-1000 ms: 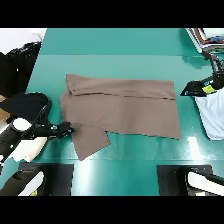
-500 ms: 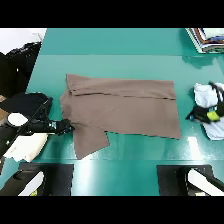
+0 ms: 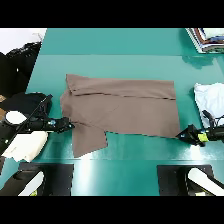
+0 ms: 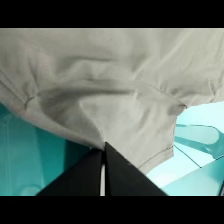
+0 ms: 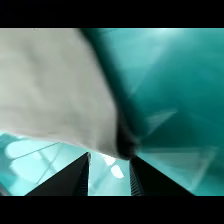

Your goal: Fold the shirts.

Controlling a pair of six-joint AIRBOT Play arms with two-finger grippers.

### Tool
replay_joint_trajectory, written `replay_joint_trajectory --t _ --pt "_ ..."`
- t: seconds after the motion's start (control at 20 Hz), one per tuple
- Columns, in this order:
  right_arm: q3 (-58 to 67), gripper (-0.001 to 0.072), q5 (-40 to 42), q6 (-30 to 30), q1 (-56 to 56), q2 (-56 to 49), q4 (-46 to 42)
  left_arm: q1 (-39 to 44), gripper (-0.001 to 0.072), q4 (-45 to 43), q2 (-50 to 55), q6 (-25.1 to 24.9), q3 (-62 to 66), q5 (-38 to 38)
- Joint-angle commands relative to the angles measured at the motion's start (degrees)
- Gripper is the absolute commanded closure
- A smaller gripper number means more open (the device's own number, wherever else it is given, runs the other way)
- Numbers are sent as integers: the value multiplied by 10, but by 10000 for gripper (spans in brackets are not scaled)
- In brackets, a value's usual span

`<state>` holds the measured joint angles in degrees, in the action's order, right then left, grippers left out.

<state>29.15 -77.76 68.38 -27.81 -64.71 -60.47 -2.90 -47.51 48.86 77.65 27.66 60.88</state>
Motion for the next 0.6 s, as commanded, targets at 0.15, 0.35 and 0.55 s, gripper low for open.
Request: replay_joint_trajectory --t 0.15,0.35,0.55 --pt "-17 592 57 -12 41 -9 8 0 672 -1 -1 -1 1 5" --pt "-17 696 49 -12 41 67 3 0 674 -24 -2 5 4 49" --pt "-16 697 -2 -9 41 165 3 40 674 -72 -28 44 8 93"
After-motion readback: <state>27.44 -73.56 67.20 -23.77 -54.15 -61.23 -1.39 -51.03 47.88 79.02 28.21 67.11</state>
